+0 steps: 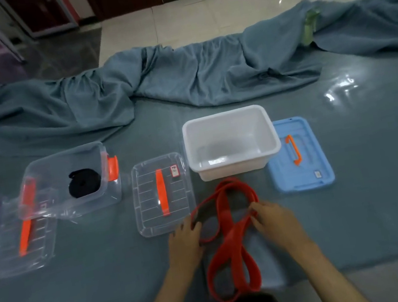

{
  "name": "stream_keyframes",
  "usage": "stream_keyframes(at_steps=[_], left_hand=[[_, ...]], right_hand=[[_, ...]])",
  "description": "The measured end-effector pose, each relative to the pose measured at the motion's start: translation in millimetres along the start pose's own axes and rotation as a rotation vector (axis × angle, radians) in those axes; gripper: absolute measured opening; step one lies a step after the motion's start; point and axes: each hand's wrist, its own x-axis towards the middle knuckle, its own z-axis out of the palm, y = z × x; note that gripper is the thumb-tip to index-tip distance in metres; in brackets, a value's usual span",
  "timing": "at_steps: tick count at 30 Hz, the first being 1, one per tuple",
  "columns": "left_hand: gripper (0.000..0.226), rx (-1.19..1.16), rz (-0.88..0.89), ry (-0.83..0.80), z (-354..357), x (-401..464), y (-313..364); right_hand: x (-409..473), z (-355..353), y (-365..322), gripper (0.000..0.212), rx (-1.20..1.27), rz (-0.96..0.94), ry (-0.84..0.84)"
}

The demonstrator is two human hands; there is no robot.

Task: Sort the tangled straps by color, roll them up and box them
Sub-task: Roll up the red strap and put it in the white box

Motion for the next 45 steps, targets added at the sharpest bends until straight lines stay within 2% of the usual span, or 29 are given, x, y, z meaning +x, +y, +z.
stream_keyframes(at_steps=[5, 9, 12, 15, 18, 21, 23, 27, 30, 32, 34, 38, 41, 43, 45], left_hand=[[0.039, -0.278, 0.003, 0.078, 15, 4, -7], [0.024, -0.450, 0.063, 0.257, -2, 4, -7], [0.025, -0.559, 0.160, 0.419, -29, 5, -5], [0.034, -0.649, 0.289, 0.547, -63, 7, 0], [0.047, -0.768, 0.371, 0.633, -95, 10, 9], [0.038, -0.864, 0.430, 0.626, -121, 13, 19], [0.034, -0.927, 0.501, 0.624, -135, 15, 24], [0.041, -1.089, 0.548, 0.677, -152, 20, 26], [0.048, -1.305, 0.468, 0.606, -152, 21, 35], [0.048, -1.414, 0.384, 0.602, -145, 20, 45], [0.046, -1.356, 0.340, 0.649, -136, 16, 58], [0.066, -1.128, 0.325, 0.688, -129, 8, 75], [0.062, -1.081, 0.268, 0.682, -135, 15, 72], [0.063, -1.036, 0.300, 0.657, -138, 21, 73], [0.066, -0.970, 0.350, 0.643, -140, 26, 82]], right_hand=[[-11, 4, 18, 0.019, 0.070, 0.012, -0.027], [-16, 2, 27, 0.016, 0.067, 0.015, -0.001], [-14, -4, 25, 0.018, 0.079, 0.019, 0.040], [-4, -14, 14, 0.027, 0.195, -0.031, 0.110], [7, -36, -10, 0.047, 0.352, -0.186, 0.221], [15, -66, -47, 0.060, 0.504, -0.341, 0.175], [19, -83, -69, 0.057, 0.634, -0.361, 0.161], [21, -106, -90, 0.039, 0.725, -0.305, 0.373], [21, -108, -94, 0.023, 0.840, -0.241, 0.378], [21, -105, -95, 0.019, 0.916, -0.202, 0.389], [21, -101, -97, 0.022, 0.998, -0.141, 0.406], [17, -96, -99, 0.028, 1.087, -0.077, 0.365], [16, -94, -96, 0.038, 1.143, -0.086, 0.304], [19, -98, -88, 0.043, 1.200, -0.031, 0.324], [25, -107, -77, 0.037, 1.246, 0.018, 0.341]])
